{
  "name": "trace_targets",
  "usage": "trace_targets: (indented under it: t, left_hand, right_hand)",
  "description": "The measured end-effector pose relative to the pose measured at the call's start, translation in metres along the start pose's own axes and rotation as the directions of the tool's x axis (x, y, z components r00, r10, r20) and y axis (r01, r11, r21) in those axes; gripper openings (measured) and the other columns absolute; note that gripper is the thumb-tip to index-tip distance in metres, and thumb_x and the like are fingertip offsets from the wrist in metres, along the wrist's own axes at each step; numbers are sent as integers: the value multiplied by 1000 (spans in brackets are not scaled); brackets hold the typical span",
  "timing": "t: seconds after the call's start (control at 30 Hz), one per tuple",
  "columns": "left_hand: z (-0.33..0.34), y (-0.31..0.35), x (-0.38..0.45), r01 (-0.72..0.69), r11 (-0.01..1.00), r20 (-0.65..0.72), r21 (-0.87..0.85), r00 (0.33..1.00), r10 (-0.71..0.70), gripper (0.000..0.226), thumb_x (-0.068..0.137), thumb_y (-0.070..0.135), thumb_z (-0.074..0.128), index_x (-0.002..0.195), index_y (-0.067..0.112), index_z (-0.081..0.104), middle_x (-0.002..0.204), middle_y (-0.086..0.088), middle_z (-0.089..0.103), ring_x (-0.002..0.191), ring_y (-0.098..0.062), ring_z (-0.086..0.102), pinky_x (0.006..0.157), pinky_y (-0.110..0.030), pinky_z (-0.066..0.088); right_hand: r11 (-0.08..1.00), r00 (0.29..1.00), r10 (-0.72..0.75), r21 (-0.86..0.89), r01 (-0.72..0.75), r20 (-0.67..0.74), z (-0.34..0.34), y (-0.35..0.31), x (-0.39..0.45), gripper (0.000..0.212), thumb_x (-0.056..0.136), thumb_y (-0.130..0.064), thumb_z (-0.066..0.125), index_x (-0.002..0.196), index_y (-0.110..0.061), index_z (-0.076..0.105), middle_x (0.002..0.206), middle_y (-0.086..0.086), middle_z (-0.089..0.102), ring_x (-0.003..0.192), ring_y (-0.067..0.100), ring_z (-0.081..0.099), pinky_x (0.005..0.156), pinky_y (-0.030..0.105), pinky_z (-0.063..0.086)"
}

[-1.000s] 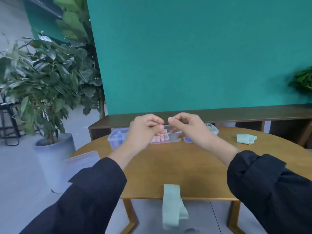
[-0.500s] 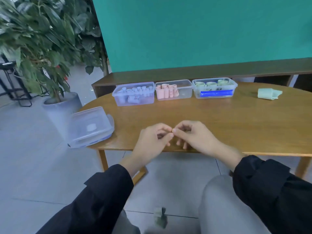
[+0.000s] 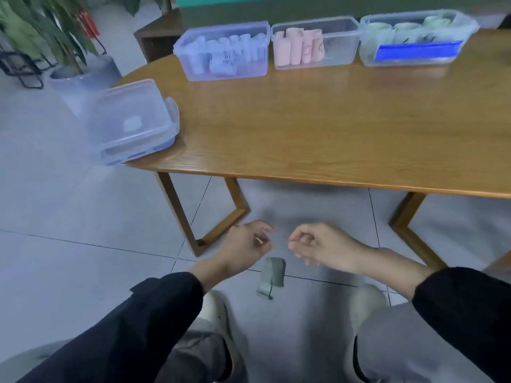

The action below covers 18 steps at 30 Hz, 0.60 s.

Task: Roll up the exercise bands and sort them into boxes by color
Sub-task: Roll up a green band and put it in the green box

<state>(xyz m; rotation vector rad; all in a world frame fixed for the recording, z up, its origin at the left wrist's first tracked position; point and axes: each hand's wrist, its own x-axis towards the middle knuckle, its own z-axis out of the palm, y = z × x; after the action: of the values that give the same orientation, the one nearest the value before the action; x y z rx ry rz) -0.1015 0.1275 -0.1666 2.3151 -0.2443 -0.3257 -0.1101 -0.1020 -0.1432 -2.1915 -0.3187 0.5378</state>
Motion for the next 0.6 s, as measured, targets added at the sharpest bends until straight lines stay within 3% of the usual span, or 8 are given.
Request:
trace_targets:
  t: [0.1, 0.23, 0.37, 0.53, 0.6]
  left_hand:
    - [34, -52, 23, 146, 989, 24, 13, 989, -146, 18, 90, 26, 72, 105, 32, 66, 91, 6, 74, 86, -14, 68, 79, -28, 55]
    - [83, -108, 39, 320, 947, 36, -19, 947, -319, 20, 90, 21, 69, 111, 23, 69, 94, 0, 74, 84, -14, 66, 70, -23, 51]
    - [127, -150, 45, 469, 880, 56, -69, 883, -466, 26, 89, 20, 72, 115, 20, 72, 106, -3, 70, 104, -20, 65, 79, -20, 43]
    - [173, -196, 38, 569, 820, 199, 62, 798, -569, 46, 89, 22, 71, 134, 19, 64, 118, -18, 67, 125, -30, 53, 93, -22, 38]
    - [185, -206, 35, 586, 802, 251, 118, 764, -595, 52, 94, 26, 65, 145, 18, 53, 127, -19, 63, 131, -32, 44, 100, -23, 34]
  right_hand:
    - [987, 989, 97, -138, -81, 112, 22, 47, 19, 15, 96, -32, 63, 98, -18, 66, 79, 0, 76, 63, 7, 69, 77, 31, 57]
    - [965, 965, 218, -180, -190, 147, 44, 94, 41, 15, 95, -28, 62, 91, -15, 67, 79, 3, 75, 65, 14, 72, 74, 32, 58]
    - [948, 945, 299, -153, -279, 130, 66, 124, 53, 15, 94, -29, 61, 89, -17, 68, 80, 0, 74, 67, 14, 72, 74, 28, 55]
    - [921, 909, 382, -154, -358, 170, 98, 152, 57, 14, 91, -33, 61, 84, -22, 65, 77, -6, 73, 66, 12, 70, 72, 31, 58]
    - [917, 901, 392, -157, -366, 188, 107, 158, 58, 12, 93, -31, 61, 84, -23, 64, 75, -9, 70, 64, 10, 67, 68, 25, 55]
